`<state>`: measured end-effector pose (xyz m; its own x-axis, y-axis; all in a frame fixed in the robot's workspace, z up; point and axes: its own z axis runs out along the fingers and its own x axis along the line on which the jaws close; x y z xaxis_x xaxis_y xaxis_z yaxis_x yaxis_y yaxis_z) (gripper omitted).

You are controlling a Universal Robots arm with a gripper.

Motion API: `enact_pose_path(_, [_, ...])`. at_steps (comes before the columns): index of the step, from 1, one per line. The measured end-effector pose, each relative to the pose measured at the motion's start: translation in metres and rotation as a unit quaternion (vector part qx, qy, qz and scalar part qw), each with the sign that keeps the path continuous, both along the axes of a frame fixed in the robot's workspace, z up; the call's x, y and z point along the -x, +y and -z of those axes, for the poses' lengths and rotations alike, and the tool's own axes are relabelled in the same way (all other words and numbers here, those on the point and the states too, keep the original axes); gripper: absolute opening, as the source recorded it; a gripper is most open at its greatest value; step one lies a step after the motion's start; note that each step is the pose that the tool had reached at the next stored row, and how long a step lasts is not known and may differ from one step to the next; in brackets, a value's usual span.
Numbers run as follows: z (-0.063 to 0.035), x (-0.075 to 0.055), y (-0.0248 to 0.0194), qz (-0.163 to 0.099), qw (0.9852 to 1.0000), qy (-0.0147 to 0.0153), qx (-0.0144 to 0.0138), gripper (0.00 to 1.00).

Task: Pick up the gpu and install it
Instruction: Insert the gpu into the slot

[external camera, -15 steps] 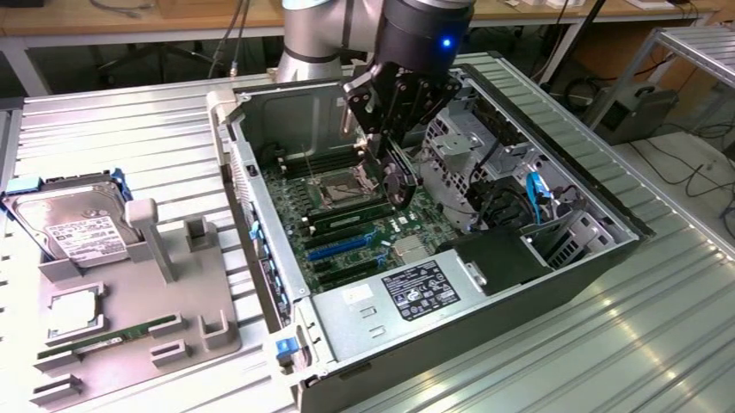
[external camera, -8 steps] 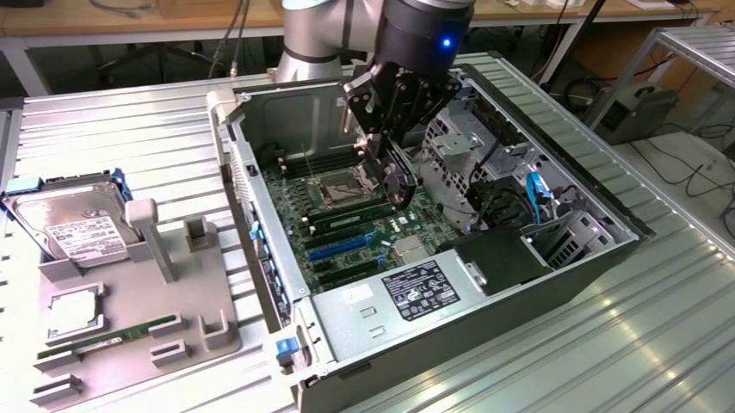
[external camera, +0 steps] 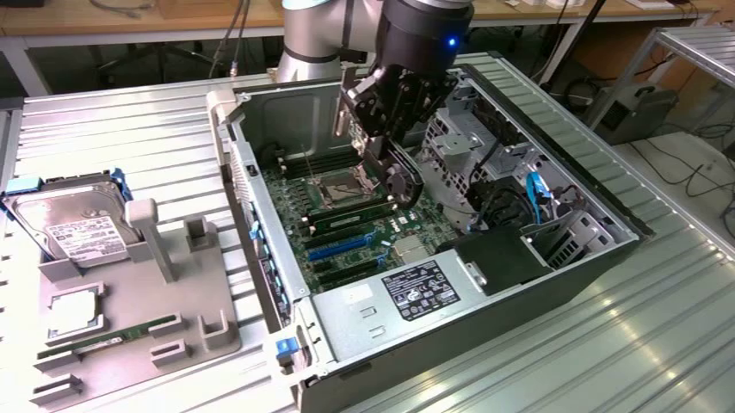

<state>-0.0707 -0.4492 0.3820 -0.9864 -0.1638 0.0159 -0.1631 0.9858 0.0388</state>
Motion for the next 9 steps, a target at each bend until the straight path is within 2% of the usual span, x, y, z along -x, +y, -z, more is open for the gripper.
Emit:
enact_pose_path(3, [0.0003, 0.0, 0.0, -0.034, 0.9994, -0.0014, 0.0, 0.26])
enact_pose_path(8, [0.0012, 0.0001, 0.0001, -0.086, 0.9963, -0.0022, -0.0002, 0.26])
enact_pose_path(9, [0.0021, 0.0, 0.0, -0.118, 0.9931, -0.0023, -0.0006, 0.26])
